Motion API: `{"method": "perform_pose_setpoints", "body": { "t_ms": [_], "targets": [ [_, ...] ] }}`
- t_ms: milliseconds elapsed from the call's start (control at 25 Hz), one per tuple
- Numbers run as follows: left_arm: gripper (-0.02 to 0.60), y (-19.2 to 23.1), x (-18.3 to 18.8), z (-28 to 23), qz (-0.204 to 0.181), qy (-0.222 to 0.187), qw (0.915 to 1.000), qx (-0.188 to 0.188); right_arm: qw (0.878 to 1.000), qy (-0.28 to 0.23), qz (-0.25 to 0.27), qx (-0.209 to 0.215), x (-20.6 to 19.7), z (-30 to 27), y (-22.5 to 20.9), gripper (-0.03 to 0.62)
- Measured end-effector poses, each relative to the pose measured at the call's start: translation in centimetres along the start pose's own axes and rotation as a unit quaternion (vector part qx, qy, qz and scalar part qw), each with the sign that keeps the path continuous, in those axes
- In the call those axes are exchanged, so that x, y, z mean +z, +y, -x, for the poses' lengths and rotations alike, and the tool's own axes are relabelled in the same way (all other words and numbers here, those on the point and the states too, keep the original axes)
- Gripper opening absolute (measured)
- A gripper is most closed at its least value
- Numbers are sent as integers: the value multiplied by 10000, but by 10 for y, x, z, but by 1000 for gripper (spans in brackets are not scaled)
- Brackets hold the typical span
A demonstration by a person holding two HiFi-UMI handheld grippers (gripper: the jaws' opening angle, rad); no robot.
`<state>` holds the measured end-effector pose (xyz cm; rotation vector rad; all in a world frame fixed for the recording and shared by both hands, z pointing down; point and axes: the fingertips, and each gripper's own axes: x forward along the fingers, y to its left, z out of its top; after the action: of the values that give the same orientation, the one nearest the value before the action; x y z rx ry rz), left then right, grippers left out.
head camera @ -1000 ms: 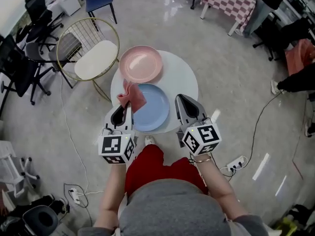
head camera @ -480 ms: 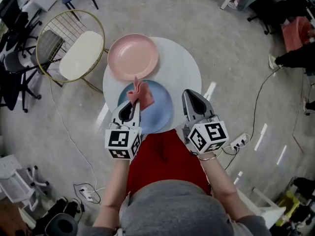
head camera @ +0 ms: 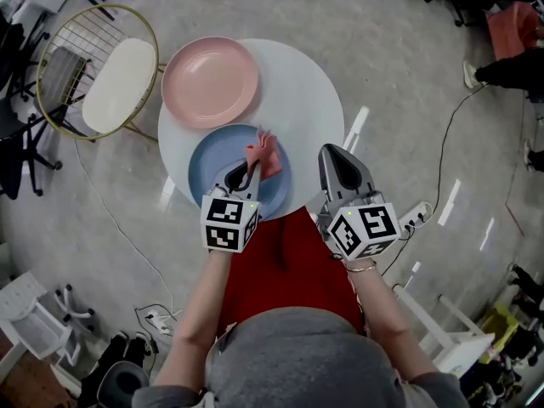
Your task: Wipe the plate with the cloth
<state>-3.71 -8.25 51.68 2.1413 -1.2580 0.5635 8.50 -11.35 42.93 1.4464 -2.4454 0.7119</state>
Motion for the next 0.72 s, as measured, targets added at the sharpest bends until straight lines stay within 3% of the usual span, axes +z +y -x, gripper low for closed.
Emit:
{"method": "perform_pose_setpoints", "body": {
  "t_ms": [320,720],
  "targets": [
    [32,-8,-18,-48,-102,672,9975,-203,9998,37,-130,-174,-2,0,-16,29],
    [32,22,-27,-73,101,1107,9933,304,9995,315,-58,65,-9,-19,-13,29]
  ]
}}
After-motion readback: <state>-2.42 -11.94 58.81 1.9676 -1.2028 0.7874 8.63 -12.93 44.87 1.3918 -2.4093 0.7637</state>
